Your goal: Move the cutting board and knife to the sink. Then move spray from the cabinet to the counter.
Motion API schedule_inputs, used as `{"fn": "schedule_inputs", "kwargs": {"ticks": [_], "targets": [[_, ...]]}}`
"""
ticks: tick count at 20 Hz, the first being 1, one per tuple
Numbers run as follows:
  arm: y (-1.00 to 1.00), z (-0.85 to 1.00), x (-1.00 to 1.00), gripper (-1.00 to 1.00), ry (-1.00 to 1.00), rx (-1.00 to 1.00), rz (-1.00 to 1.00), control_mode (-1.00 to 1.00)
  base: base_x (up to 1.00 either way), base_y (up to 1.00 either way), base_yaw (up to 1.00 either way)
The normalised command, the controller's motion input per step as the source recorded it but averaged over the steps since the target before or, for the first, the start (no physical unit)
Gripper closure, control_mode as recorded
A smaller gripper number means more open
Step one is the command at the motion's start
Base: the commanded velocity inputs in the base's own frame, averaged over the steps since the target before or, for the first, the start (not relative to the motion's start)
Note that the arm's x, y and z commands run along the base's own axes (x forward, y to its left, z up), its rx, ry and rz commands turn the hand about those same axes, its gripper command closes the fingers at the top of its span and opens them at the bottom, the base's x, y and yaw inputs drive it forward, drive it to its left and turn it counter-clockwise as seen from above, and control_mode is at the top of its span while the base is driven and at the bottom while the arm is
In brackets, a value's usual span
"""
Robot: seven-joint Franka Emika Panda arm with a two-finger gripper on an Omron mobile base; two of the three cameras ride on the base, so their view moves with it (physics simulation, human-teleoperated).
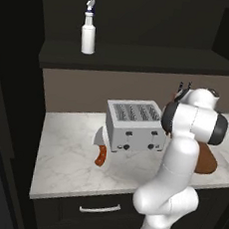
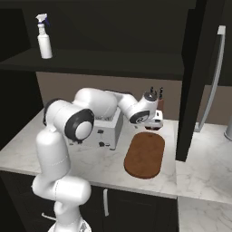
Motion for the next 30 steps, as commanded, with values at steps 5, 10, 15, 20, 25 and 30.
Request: {"fn": "schedule_inputs", "kwargs": {"ticks": [5, 10, 15, 20, 25, 30], "targets": [[-0.05, -0.18, 0.16, -1.0, 0.0, 0.0, 0.0, -1.0, 0.0, 0.0, 0.0], [-0.03, -0.13, 0.24, -1.0, 0.0, 0.0, 0.0, -1.0, 0.0, 0.0, 0.0], [-0.04, -0.12, 0.27, -1.0, 0.0, 0.0, 0.0, -1.0, 0.0, 0.0, 0.0], [-0.08, -0.14, 0.23, -1.0, 0.0, 0.0, 0.0, -1.0, 0.0, 0.0, 0.0], [-0.08, -0.13, 0.23, -1.0, 0.0, 0.0, 0.0, -1.0, 0.0, 0.0, 0.0], [-0.05, -0.11, 0.17, -1.0, 0.0, 0.0, 0.0, -1.0, 0.0, 0.0, 0.0]]}}
